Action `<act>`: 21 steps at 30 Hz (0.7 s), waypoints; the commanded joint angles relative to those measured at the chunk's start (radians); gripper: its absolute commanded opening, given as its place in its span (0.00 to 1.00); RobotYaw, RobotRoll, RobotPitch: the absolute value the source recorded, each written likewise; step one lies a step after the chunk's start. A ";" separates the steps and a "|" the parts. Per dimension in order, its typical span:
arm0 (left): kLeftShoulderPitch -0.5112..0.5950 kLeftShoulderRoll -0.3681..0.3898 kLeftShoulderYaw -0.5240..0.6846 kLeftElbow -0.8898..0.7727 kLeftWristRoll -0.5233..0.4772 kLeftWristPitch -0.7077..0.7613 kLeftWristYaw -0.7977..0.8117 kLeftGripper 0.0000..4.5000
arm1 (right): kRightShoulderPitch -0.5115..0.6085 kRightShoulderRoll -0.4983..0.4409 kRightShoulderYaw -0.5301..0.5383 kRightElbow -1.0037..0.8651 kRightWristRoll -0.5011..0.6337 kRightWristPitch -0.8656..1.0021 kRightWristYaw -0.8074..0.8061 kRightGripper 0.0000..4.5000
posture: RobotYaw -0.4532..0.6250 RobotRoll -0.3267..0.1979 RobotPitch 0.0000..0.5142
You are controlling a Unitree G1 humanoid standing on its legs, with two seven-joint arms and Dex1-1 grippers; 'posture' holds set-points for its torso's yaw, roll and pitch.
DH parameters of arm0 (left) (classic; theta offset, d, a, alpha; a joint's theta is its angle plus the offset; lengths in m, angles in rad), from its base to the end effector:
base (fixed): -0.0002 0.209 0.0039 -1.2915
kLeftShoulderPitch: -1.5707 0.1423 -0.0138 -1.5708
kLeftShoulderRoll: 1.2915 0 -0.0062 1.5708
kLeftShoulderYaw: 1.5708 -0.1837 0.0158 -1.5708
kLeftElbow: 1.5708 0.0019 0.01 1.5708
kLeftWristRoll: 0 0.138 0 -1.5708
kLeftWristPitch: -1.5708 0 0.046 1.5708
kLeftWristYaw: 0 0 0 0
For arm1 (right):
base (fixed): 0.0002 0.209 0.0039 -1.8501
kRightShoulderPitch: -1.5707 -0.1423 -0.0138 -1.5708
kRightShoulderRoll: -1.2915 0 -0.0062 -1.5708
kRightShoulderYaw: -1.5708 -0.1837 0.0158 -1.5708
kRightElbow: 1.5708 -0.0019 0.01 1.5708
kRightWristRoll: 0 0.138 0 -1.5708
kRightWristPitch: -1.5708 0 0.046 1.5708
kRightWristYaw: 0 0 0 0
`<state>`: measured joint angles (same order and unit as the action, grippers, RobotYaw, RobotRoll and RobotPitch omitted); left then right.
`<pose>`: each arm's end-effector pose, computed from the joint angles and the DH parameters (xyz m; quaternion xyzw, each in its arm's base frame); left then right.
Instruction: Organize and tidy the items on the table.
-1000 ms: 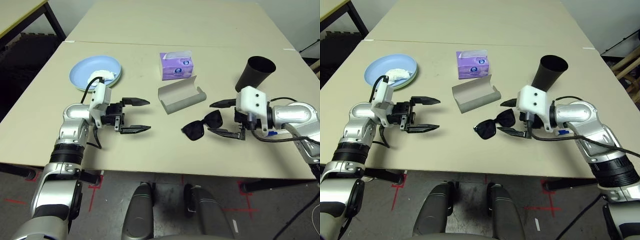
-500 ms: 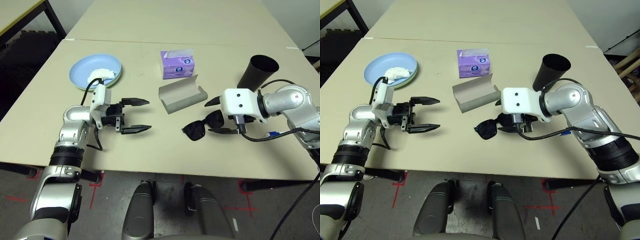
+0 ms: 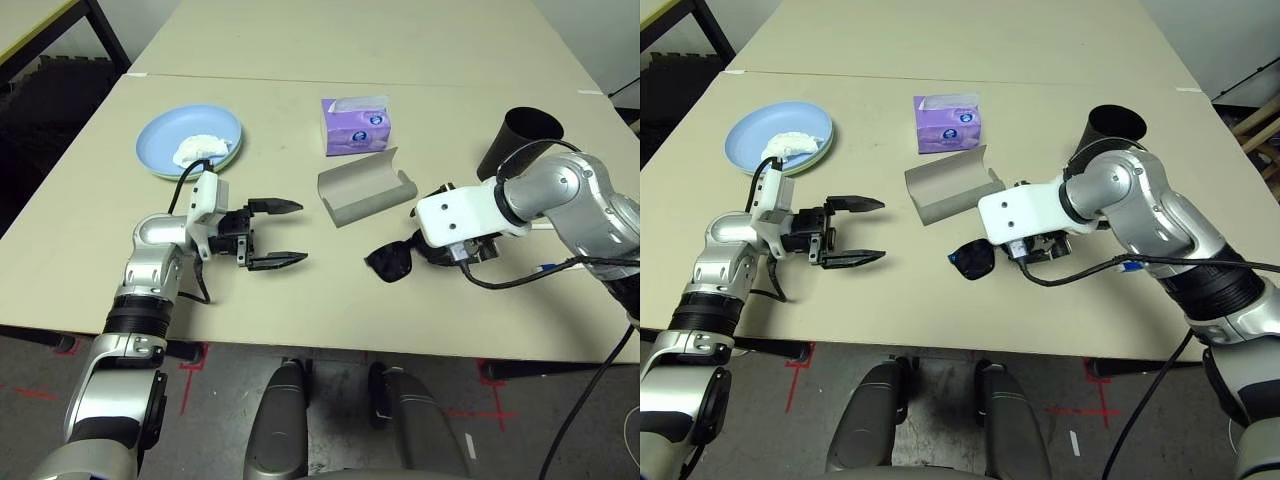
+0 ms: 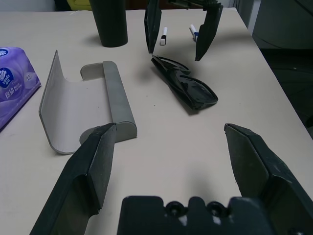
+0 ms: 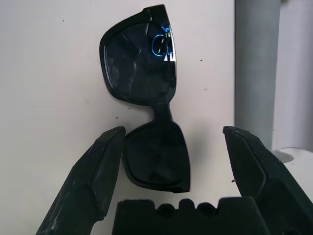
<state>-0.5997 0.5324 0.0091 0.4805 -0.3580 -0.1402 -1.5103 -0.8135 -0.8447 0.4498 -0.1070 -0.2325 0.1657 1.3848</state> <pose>0.3045 0.2483 0.1484 0.1521 -0.0595 -0.6452 0.7464 0.2802 -0.1704 0.2462 -0.6074 0.1221 0.5533 0.5568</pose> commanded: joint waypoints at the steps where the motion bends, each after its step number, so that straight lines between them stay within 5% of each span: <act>1: 0.010 0.004 -0.014 -0.018 0.001 -0.015 -0.015 0.99 | -0.013 0.008 0.019 0.002 -0.019 -0.021 0.022 1.00 | 0.63 0.62 0.41; 21: 0.016 0.007 -0.020 -0.021 0.009 -0.019 0.002 0.99 | -0.065 0.060 0.067 0.010 -0.145 0.017 0.100 1.00 | 0.65 0.62 0.40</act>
<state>-0.5996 0.5327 0.0003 0.4801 -0.3566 -0.1434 -1.5060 -0.8698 -0.7807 0.5004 -0.0917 -0.3676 0.1760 1.4669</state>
